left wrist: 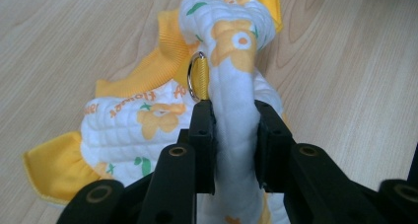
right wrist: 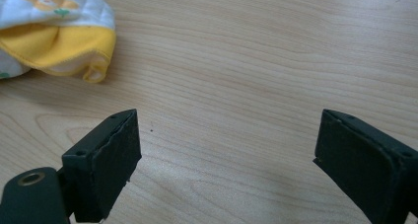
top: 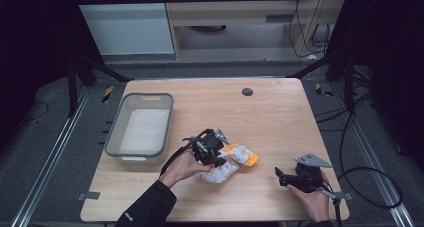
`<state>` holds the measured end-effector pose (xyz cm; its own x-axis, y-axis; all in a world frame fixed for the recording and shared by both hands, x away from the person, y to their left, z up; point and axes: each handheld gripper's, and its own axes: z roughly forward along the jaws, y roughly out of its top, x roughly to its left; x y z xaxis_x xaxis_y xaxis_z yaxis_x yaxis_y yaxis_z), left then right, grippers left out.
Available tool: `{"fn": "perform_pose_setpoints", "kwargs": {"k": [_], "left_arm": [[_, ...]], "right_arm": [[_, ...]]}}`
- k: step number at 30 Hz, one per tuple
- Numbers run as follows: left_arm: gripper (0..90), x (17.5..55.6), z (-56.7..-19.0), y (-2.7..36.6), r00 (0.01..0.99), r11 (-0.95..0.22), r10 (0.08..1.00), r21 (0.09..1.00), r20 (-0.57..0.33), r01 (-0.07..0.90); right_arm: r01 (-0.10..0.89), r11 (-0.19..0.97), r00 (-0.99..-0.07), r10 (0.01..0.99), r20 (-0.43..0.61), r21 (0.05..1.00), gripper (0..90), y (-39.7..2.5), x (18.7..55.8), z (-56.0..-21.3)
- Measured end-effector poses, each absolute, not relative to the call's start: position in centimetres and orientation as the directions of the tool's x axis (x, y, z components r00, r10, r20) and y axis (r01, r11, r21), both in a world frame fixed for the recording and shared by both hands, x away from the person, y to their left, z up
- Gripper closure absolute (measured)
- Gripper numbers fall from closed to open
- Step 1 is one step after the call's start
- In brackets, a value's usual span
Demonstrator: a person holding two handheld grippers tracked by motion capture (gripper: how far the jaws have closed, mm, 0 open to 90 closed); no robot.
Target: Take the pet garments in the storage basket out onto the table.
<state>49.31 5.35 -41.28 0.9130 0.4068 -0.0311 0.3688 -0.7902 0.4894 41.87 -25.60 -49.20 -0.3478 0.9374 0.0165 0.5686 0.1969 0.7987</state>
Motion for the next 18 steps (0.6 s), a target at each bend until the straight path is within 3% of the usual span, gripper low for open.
{"fn": "perform_pose_setpoints", "kwargs": {"k": [6,18], "left_arm": [[64.9,49.11,-41.73,5.24,0.917,-0.794,0.398,0.487,-0.033,0.363],[38.3,48.74,-41.61,6.08,0.911,-0.779,0.412,0.509,-0.025,0.366]], "right_arm": [[0.568,0.194,-0.347,0.938,0.019,0.8,9.9,-25.62,41.86,-49.18],[0.568,0.194,-0.346,0.938,0.018,0.8,9.7,-25.63,41.87,-49.19]]}}
